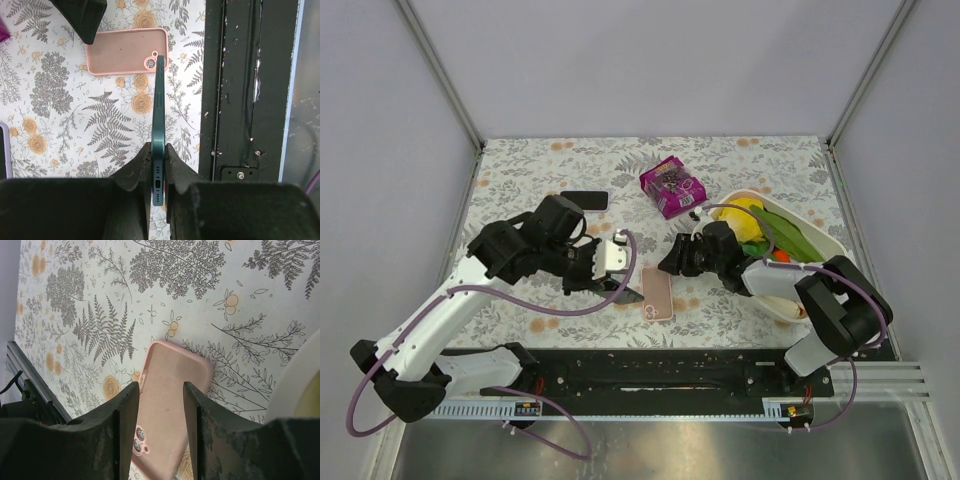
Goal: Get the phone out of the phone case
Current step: Place the phone case at the center of the board, then place the phone at the center of the board.
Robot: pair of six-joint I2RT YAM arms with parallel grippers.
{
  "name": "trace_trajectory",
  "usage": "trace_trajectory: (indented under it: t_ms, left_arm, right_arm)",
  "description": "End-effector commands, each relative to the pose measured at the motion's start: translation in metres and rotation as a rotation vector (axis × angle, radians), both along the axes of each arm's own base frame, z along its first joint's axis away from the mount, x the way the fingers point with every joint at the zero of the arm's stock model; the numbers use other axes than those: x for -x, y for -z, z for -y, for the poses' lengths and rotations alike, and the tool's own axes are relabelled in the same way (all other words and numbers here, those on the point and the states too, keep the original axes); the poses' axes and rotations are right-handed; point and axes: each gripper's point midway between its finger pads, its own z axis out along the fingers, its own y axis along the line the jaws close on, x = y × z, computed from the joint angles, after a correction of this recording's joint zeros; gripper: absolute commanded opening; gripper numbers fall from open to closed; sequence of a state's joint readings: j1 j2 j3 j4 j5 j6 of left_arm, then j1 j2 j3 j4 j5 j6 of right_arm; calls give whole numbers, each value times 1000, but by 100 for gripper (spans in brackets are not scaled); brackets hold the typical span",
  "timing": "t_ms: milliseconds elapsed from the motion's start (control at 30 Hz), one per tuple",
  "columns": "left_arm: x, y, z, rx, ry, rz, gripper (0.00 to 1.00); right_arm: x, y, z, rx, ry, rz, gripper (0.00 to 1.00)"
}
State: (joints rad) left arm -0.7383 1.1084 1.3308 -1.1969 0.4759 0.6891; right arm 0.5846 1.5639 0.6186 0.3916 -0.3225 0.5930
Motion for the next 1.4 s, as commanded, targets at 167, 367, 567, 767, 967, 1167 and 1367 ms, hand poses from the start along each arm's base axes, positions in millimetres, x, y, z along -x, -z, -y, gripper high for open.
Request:
trace_trajectory:
  t_ms: [167,367,567,767,967,1167,1367]
  left_arm:
    - [-13,19,2,-67,54,26,0]
    - [-13,48,2,-171,123,-76,0]
    - [-15,66,7,-243,183,-217,0]
    - [-21,70,13,-251,223,-326,0]
    - [-30,83,12,-298,256,-408,0]
    - [-34,94,9,-340,279,-505,0]
    - [-40,108,-1,-384,270,-540,0]
  right_arm:
    - [-12,-14,10,62,13,106,53]
    - [-11,-42,-3,10,-60,159,57]
    - [-10,-74,-14,-30,-117,231,60]
    - [-17,-90,-8,11,-105,296,61]
    - [-30,-86,13,100,-38,332,61]
    - [-36,-92,24,108,-9,352,61]
    - [-38,-90,30,118,6,353,61]
